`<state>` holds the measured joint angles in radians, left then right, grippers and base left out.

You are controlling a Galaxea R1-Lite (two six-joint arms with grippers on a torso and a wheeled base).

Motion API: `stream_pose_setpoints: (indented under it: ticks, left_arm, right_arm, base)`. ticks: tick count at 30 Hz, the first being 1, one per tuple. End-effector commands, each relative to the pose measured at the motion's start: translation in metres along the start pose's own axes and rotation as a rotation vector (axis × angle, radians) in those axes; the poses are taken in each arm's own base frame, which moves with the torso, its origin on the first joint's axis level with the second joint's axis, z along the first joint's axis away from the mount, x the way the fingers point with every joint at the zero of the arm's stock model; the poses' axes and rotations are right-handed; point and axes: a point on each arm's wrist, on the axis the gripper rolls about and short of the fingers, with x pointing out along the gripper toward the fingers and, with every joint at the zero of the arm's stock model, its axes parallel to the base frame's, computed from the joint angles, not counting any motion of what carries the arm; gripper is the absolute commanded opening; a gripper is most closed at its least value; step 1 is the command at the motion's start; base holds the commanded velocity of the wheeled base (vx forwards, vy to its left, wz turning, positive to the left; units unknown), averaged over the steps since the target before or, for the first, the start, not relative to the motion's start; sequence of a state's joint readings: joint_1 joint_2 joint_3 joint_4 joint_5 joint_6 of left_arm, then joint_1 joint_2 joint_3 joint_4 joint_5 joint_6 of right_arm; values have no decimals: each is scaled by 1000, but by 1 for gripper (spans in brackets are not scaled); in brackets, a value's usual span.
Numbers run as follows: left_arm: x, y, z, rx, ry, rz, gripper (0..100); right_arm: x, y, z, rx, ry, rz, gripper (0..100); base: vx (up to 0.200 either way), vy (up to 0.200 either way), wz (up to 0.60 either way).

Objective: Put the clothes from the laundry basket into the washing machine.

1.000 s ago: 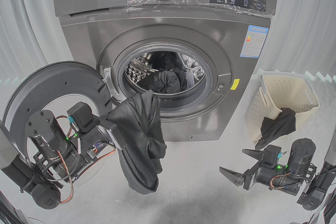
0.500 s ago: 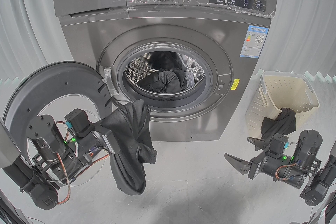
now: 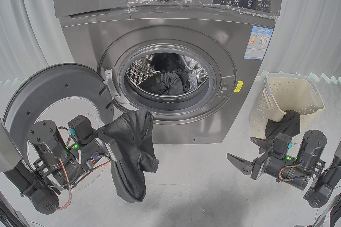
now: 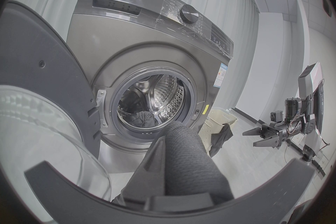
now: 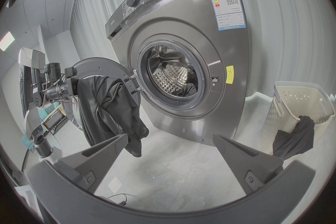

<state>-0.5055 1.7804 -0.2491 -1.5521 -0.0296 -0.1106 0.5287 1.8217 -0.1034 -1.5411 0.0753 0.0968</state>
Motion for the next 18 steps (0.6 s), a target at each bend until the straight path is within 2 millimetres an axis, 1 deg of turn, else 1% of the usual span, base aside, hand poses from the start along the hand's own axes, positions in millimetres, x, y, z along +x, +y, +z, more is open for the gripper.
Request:
stream_pose_setpoints:
  ticks: [1,9,15,18]
  left_arm:
    - [1,0,0,2,1,-2,0]
    - [0,-3,-2,1,10,-15,0]
    - [1,-5,-4,6,18,-20,0]
    - [2,-7,-6,5,23,-22,0]
  right_arm:
    - [1,1,-1,1,3,3,100]
    - [2,1,-3,1,12,7,100]
    - [2,2,-3,-1,16,9,100]
    - [2,2,-3,-2,14,11,100]
  base:
    - [0,0,0]
    - [0,0,0]
    - [200,0,0]
    - [0,0,0]
